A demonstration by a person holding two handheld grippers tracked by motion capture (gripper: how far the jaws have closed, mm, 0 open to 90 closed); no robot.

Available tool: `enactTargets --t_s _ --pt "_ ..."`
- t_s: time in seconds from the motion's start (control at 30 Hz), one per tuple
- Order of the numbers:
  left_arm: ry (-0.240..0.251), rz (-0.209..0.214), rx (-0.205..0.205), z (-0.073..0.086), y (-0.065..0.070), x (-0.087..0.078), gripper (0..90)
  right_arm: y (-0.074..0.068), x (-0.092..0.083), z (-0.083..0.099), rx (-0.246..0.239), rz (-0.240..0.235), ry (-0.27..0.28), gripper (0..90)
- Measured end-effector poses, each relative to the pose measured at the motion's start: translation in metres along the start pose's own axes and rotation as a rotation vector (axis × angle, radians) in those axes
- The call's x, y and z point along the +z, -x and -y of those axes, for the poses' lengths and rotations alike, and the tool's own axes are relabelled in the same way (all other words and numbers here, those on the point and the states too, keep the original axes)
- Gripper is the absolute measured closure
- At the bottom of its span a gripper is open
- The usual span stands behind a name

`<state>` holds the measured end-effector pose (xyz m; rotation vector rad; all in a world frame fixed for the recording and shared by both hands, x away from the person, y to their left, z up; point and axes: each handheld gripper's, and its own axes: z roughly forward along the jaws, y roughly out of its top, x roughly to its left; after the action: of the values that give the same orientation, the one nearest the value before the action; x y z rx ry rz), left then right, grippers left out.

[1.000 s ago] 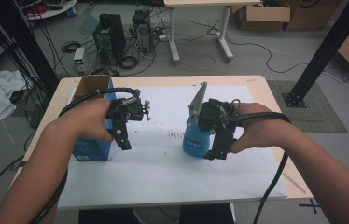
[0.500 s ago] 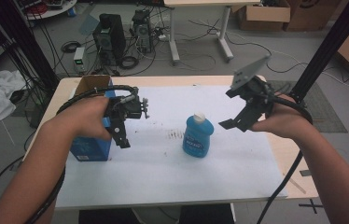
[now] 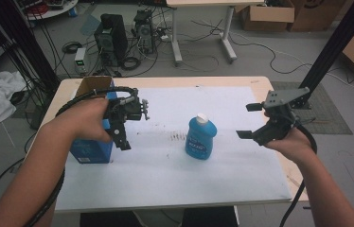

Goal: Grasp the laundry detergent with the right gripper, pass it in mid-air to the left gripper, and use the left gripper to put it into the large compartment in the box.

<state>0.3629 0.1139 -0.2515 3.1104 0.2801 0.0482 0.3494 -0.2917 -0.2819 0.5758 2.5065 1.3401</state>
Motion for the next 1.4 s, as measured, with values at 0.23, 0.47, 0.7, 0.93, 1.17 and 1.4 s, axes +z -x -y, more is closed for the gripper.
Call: enactTargets --t_s 0.23,0.47,0.7,0.93,1.17,1.4 --pt "0.002 0.000 0.000 0.003 0.000 0.002 0.0 -0.008 0.038 0.035 0.005 -0.025 0.056 0.0" --pt "0.000 0.000 -0.002 0.005 0.001 0.002 0.0 -0.011 0.075 0.051 0.024 -0.078 0.078 0.0" --pt "0.005 0.004 -0.012 0.008 0.002 0.004 0.0 -0.015 0.109 0.062 0.035 -0.110 0.070 0.0" --pt "-0.002 0.007 -0.009 0.009 0.002 0.005 0.0 -0.017 0.131 0.067 0.047 -0.117 0.075 0.0" --pt "-0.001 0.006 -0.014 0.010 0.002 0.005 0.0 -0.019 0.141 0.071 0.055 -0.099 0.091 0.0" --pt "0.002 0.003 -0.016 0.011 0.004 0.004 0.0 -0.020 0.153 0.074 0.059 -0.065 0.112 0.0"
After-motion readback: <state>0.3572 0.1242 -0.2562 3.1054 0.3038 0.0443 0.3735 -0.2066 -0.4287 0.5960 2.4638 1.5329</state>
